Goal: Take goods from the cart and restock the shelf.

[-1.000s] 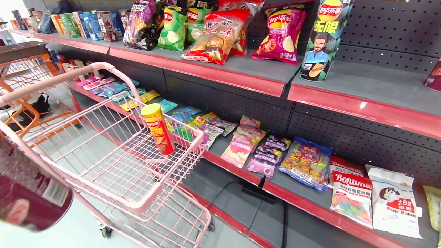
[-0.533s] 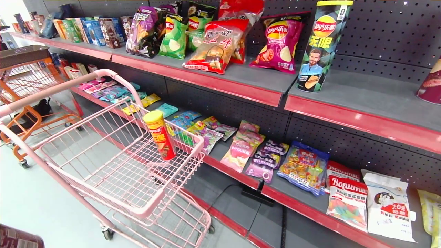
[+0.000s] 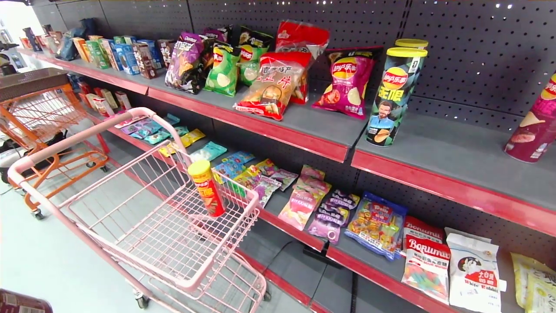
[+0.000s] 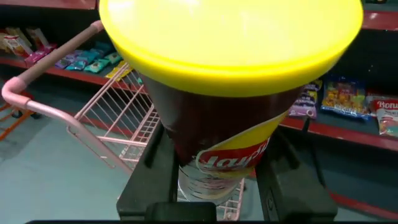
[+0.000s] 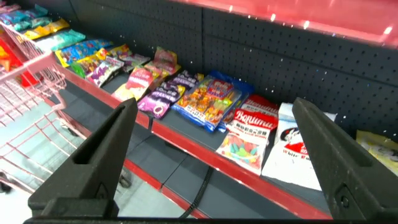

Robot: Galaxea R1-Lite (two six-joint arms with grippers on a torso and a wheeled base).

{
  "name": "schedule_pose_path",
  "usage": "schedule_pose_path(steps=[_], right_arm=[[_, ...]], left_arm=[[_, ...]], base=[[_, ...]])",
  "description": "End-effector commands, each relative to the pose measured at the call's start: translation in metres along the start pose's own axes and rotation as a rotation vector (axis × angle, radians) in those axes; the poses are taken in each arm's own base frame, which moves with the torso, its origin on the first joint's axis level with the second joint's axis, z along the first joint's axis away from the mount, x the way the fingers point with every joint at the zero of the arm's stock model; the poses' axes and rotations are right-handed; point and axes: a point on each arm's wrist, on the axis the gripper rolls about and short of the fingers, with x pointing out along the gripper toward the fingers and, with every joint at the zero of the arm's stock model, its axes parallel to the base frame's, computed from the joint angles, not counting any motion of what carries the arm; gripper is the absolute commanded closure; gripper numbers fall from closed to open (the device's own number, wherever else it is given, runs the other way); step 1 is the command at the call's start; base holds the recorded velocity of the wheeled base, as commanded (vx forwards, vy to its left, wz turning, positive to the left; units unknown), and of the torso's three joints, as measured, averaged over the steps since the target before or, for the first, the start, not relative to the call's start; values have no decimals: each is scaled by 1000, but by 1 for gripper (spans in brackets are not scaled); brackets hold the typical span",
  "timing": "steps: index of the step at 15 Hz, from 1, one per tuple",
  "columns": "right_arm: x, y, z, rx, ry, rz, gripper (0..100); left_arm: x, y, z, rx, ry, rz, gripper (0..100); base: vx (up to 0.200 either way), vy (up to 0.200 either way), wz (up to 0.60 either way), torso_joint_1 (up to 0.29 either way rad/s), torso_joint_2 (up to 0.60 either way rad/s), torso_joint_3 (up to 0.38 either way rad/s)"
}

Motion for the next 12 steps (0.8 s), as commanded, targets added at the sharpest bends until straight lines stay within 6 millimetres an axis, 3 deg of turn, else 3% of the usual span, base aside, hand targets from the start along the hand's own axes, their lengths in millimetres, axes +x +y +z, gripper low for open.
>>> schedule_pose_path(steps=[1,7,12], right_arm=[[0,0,0,1,1,1,0],[0,0,0,2,1,1,0],[0,0,0,2,1,1,0]], left_arm=[[1,0,0,0,4,0,100],[-2,-1,-10,2,12,7,100],[0,-1,-10,25,20,12,100]], base=[[0,0,0,217,-579,-364],[0,0,0,215,-542,-328],[0,0,-600,35,-79,-44]])
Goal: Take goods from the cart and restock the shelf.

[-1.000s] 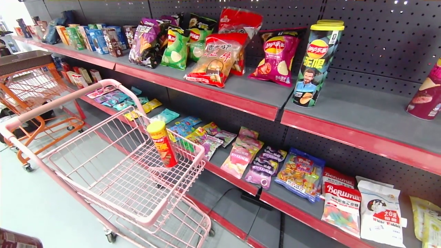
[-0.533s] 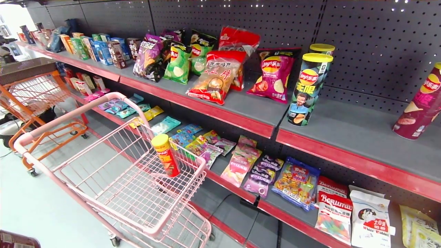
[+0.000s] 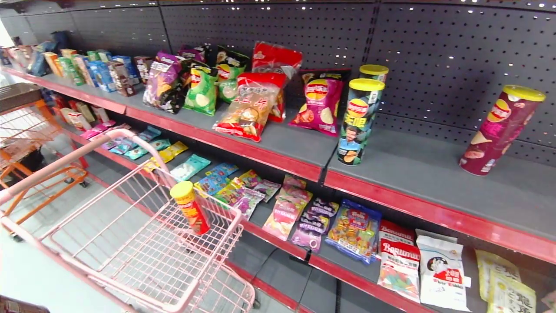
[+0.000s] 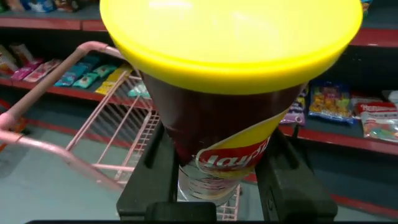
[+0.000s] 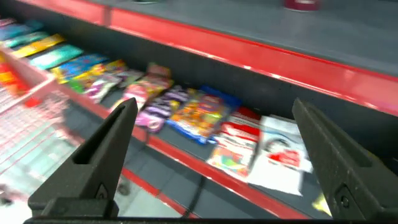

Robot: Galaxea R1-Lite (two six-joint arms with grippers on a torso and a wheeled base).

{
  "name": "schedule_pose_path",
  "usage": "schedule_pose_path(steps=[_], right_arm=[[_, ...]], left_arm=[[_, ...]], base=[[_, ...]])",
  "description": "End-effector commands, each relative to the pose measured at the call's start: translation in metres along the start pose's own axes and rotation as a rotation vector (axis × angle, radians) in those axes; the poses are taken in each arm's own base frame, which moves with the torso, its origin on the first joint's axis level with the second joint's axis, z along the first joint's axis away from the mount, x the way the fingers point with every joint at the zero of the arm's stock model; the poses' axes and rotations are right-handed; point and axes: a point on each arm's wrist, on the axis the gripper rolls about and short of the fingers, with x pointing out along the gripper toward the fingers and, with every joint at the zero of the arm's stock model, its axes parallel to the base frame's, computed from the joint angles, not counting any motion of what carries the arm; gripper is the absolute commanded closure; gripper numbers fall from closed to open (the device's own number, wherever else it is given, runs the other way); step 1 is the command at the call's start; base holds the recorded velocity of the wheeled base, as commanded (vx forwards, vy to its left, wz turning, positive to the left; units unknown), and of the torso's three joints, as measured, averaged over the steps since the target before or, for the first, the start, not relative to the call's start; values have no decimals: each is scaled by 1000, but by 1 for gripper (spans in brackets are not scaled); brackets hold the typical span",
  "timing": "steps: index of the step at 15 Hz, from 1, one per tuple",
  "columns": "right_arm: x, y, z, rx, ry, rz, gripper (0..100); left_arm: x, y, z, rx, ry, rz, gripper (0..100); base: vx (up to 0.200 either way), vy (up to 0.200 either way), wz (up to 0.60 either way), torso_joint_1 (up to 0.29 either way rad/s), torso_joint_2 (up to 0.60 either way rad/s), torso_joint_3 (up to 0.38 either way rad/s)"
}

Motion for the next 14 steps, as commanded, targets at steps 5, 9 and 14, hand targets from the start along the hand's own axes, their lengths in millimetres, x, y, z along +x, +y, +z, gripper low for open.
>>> schedule_pose_path(steps=[5,9,14], right_arm=[[0,0,0,-2,0,1,0],[0,0,0,-2,0,1,0],[0,0,0,-2,1,1,0]], left_arm=[[1,0,0,3,9,-15,100],[5,0,0,23,29,-27,100],[3,0,1,52,23,-17,100]], base=[[0,0,-600,8,1,-3],[0,0,-600,1,1,1],[0,0,-120,0,0,0]])
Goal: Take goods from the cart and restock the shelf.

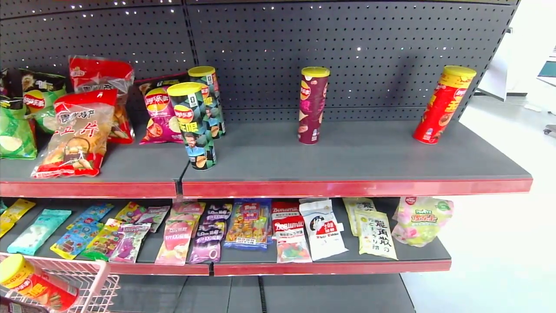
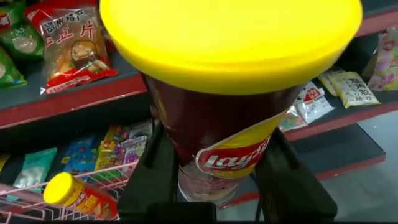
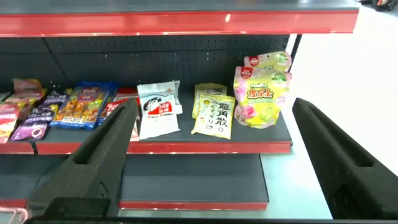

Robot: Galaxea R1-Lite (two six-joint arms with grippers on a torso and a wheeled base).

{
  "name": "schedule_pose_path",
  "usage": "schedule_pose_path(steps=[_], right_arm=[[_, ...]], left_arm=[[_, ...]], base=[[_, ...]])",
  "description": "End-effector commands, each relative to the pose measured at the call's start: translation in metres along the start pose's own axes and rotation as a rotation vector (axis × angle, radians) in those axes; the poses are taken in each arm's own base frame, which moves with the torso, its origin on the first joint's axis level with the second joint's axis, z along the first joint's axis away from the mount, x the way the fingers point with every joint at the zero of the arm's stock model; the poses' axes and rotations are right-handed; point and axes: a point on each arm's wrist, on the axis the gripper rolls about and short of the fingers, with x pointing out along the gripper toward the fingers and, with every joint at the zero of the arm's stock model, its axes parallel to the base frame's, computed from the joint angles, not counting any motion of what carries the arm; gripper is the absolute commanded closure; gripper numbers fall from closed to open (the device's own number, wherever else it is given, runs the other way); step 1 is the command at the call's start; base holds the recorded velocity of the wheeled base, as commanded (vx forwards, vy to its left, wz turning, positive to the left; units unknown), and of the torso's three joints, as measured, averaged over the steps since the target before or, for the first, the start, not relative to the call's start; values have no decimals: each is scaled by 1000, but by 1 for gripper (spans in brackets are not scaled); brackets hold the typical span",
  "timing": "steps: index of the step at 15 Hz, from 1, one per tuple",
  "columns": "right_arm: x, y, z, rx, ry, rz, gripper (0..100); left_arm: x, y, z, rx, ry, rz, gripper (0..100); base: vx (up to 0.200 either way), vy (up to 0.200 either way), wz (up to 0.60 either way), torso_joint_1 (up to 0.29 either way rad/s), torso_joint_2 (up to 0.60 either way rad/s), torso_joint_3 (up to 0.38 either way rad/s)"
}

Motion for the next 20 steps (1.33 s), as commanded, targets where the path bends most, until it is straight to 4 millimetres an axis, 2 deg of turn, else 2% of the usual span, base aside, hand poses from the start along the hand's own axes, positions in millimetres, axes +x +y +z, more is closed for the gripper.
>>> schedule_pose_path(steps=[1,10,17,20], right_arm=[[0,0,0,0,0,1,0],[0,0,0,-2,-1,1,0],[0,1,1,-54,-2,41,0],[0,1,1,-66,-6,52,0]], left_arm=[[0,0,0,1,-2,0,100],[-6,0,-4,7,-26,20,100],[-20,-1,-17,89,-58,20,100],[-24,-1,-16,72,-81,12,100]], base=[[0,0,0,0,0,0],[200,0,0,2,-2,-1],[0,0,0,0,0,0],[0,0,0,0,0,0]])
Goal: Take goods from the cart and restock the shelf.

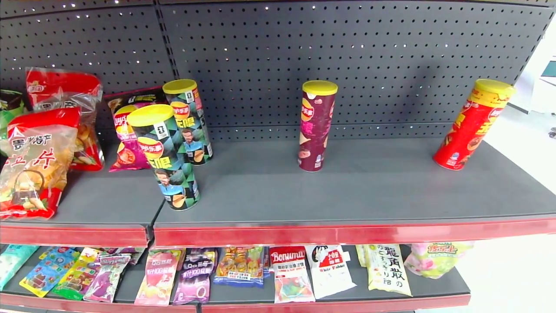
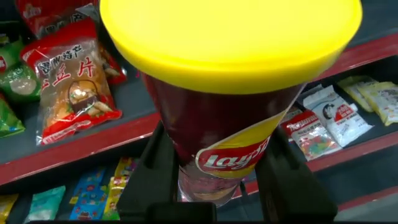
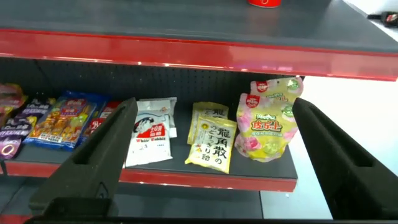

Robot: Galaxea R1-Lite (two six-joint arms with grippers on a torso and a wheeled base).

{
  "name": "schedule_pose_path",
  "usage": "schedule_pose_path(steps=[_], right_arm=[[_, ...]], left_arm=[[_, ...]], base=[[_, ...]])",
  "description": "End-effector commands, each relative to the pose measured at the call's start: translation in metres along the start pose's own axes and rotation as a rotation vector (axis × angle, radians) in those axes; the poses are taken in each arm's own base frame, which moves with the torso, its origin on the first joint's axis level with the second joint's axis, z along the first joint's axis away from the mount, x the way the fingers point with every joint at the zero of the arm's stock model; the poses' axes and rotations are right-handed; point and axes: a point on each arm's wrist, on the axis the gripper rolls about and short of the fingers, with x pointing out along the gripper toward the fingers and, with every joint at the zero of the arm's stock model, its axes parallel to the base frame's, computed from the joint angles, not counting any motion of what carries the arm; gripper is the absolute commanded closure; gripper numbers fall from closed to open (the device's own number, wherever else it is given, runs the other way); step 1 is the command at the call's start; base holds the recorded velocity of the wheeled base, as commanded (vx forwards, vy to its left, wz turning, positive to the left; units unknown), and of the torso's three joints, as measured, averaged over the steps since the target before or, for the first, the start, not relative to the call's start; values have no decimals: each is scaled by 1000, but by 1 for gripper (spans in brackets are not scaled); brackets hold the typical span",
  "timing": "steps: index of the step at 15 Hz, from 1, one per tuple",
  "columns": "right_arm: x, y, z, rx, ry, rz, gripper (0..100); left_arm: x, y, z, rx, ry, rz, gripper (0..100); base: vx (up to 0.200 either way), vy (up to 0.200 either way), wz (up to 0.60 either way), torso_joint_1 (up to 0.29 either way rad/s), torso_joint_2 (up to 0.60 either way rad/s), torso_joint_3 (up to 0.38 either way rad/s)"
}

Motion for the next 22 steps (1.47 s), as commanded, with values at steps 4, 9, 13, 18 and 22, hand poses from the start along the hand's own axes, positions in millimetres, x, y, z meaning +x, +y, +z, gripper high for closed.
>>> schedule_pose_path(steps=[4,9,13,18,22], right_arm=[[0,1,0,-8,-3,24,0],[0,0,0,-10,-8,19,0],[32,-11,125,133,-71,-29,0],[144,-11,193,116,83,119,0],[219,51,190,74,236,434,0]], left_arm=[[2,3,15,-225,-8,-9,100],[14,6,18,-199,27,-79,100],[15,7,20,-151,25,-74,100],[30,2,10,-133,110,-89,100],[38,4,20,-133,136,-68,100]], base=[[0,0,0,0,0,0],[0,0,0,0,0,0],[0,0,0,0,0,0],[0,0,0,0,0,0],[0,0,0,0,0,0]])
